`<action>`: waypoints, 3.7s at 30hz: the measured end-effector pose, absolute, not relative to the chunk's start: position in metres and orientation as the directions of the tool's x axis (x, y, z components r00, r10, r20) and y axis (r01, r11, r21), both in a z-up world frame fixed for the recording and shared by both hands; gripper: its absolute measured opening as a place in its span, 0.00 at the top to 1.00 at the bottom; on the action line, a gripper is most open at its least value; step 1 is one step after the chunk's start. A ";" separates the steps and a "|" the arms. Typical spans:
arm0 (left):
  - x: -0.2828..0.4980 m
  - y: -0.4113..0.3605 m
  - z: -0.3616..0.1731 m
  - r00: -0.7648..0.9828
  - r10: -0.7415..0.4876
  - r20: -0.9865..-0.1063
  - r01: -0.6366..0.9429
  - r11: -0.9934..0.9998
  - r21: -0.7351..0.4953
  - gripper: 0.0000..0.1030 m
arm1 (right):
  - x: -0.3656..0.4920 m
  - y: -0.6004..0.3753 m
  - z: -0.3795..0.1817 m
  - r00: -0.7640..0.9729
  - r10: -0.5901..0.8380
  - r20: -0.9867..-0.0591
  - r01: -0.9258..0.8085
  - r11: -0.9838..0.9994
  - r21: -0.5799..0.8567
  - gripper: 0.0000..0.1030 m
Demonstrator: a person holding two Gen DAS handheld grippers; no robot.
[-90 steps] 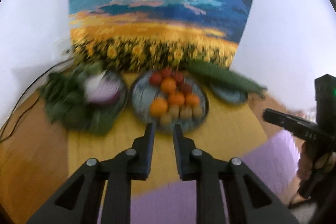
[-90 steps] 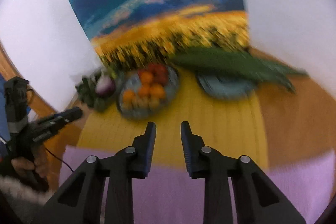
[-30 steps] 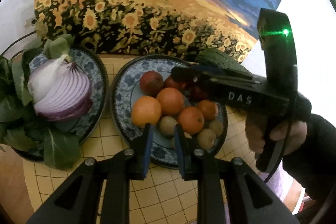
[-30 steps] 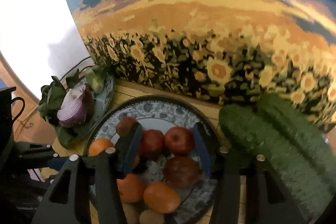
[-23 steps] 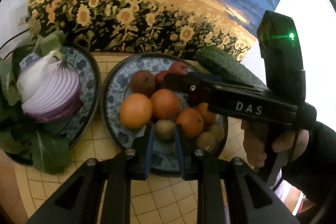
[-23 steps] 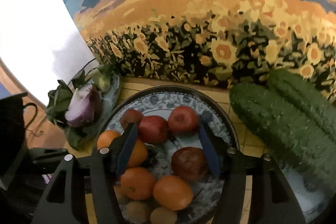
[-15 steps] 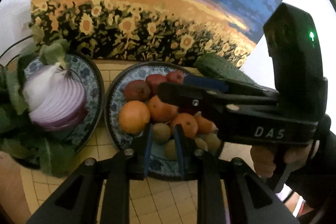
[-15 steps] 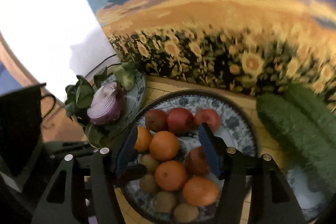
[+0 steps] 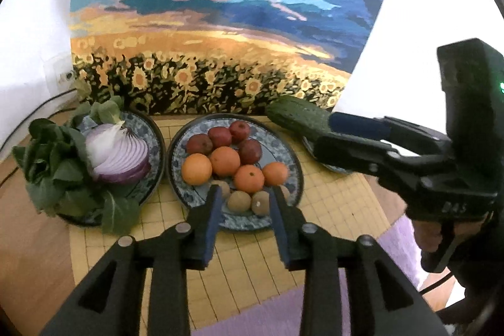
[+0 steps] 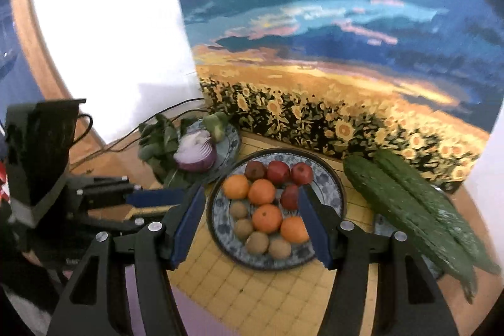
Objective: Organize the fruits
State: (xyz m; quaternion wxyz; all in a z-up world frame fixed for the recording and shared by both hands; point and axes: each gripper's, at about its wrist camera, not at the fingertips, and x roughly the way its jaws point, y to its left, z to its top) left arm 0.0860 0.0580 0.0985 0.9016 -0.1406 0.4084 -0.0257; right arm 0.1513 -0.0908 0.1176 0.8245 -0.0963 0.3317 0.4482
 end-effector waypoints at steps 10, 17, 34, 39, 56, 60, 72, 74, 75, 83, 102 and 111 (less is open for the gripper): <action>0.046 0.027 0.125 0.681 -0.139 -0.719 -0.021 0.978 -0.209 0.59 | 0.092 -0.125 0.133 0.398 0.716 -0.574 -0.787 0.588 0.187 0.39; 0.028 0.011 0.131 0.676 -0.111 -0.728 -0.004 0.988 -0.154 0.49 | 0.060 -0.142 0.133 0.397 0.721 -0.568 -0.771 0.598 0.220 0.39; 0.003 -0.004 0.118 0.637 -0.047 -0.769 -0.012 0.997 -0.071 0.44 | 0.033 -0.150 0.116 0.385 0.661 -0.644 -0.758 0.624 0.188 0.39; -0.004 -0.006 0.109 0.617 -0.044 -0.786 -0.028 0.997 -0.078 0.44 | 0.030 -0.154 0.105 0.372 0.642 -0.671 -0.744 0.638 0.197 0.39; -0.030 -0.015 0.077 0.529 -0.050 -0.847 -0.048 0.995 -0.089 0.44 | 0.015 -0.164 0.062 0.276 0.619 -0.735 -0.691 0.659 0.296 0.39; -0.028 -0.014 0.076 0.521 -0.054 -0.852 -0.051 0.994 -0.094 0.44 | 0.017 -0.165 0.062 0.281 0.614 -0.738 -0.682 0.668 0.296 0.39; -0.010 0.010 0.055 0.437 -0.002 -0.900 -0.146 0.987 -0.072 0.38 | 0.035 -0.170 0.047 0.358 0.470 -0.807 -0.604 0.776 0.184 0.39; -0.006 0.015 0.052 0.437 -0.013 -0.900 -0.157 0.983 -0.091 0.33 | 0.040 -0.169 0.045 0.365 0.454 -0.813 -0.592 0.787 0.174 0.39; -0.004 0.016 0.051 0.437 -0.009 -0.900 -0.164 0.982 -0.090 0.33 | 0.043 -0.169 0.043 0.369 0.445 -0.816 -0.586 0.793 0.168 0.39; 0.015 0.035 0.040 0.419 0.026 -0.908 -0.240 0.967 -0.084 0.26 | 0.062 -0.168 0.040 0.410 0.424 -0.807 -0.560 0.816 0.144 0.39; 0.038 0.044 0.014 0.372 0.043 -0.927 -0.277 0.959 -0.067 0.17 | 0.089 -0.160 0.015 0.400 0.360 -0.843 -0.545 0.833 0.097 0.39; 0.043 0.039 0.010 0.382 0.062 -0.922 -0.264 0.963 -0.044 0.07 | 0.100 -0.161 0.005 0.352 0.379 -0.856 -0.538 0.830 0.146 0.39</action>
